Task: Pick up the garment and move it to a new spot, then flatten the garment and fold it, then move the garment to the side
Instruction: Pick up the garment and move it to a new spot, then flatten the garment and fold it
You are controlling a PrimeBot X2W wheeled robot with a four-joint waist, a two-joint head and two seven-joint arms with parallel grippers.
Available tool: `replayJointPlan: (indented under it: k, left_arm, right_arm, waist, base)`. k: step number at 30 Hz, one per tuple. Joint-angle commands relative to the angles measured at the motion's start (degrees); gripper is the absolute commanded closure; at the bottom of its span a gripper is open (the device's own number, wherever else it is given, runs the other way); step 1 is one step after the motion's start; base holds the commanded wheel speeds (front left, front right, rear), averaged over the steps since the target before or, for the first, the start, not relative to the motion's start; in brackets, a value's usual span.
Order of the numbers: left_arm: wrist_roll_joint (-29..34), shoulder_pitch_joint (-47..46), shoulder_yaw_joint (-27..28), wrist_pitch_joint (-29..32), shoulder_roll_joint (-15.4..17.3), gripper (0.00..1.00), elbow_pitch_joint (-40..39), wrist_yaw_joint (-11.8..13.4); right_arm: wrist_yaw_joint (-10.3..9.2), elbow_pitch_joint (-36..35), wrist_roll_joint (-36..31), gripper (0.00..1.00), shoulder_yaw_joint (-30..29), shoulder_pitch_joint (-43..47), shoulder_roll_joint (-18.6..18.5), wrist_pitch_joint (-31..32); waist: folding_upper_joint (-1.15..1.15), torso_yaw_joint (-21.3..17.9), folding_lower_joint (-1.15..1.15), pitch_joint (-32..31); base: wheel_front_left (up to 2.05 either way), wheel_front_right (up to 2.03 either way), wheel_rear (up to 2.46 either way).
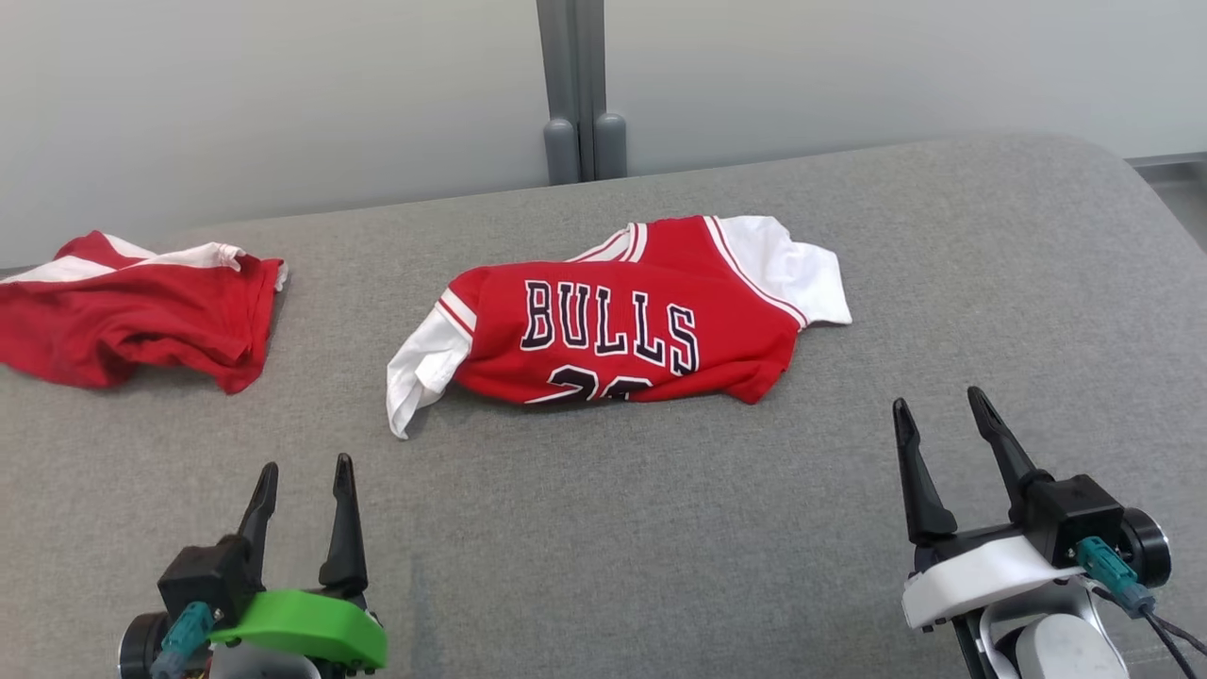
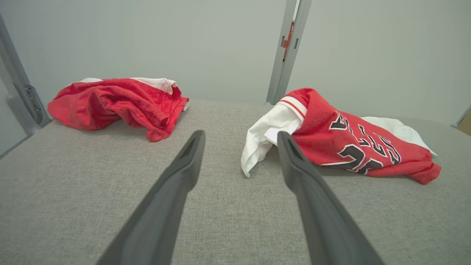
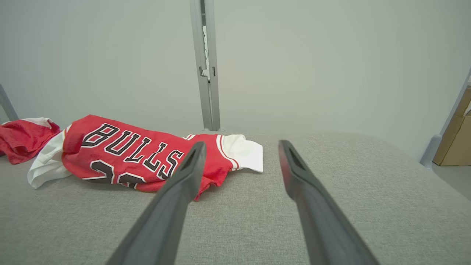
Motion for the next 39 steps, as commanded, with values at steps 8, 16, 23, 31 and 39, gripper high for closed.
replayJointPlan:
  k: [8, 16, 23, 31, 39]
  left_arm:
    - [4.24, 4.89, 3.68, -0.03, -3.27, 0.00, -2.38, -1.95]
    - [6.13, 5.30, 5.52, -0.03, -4.49, 0.00, -1.67, -3.18]
    - [6.76, 4.81, 6.39, -0.03, -4.96, 0.00, -1.18, -4.08]
    - [7.68, 2.97, 6.14, -0.03, -5.36, 0.00, -2.01, -4.78]
    - [8.29, -0.31, 3.98, -0.03, -5.49, 0.00, -4.76, -5.27]
  right_arm:
    - [-0.06, 1.03, 1.98, 0.00, 1.08, 2.52, -0.12, -0.02]
    - [-0.06, 1.23, 2.02, 0.00, 1.26, 2.21, -0.11, -0.02]
    - [-0.06, 1.31, 1.79, 0.00, 1.35, 1.94, -0.11, -0.02]
    - [-0.06, 3.20, 0.03, 0.00, -1.89, -1.73, -0.14, -0.02]
    - [-0.06, 13.34, -8.27, 0.00, -9.53, -15.56, -0.13, 2.78]
  waist:
    - [0.00, 1.94, 0.00, -1.27]
    - [0.00, 2.48, 0.00, -0.99]
    - [0.00, 2.75, 0.00, -0.54]
    - [0.00, 4.56, 0.00, 2.78]
    - [0.00, 9.91, 0.00, 10.24]
  base:
    - [0.00, 0.00, 0.00]
    - [0.00, 0.00, 0.00]
    - [0.00, 0.00, 0.00]
    - [0.00, 0.00, 0.00]
    - [0.00, 0.00, 0.00]
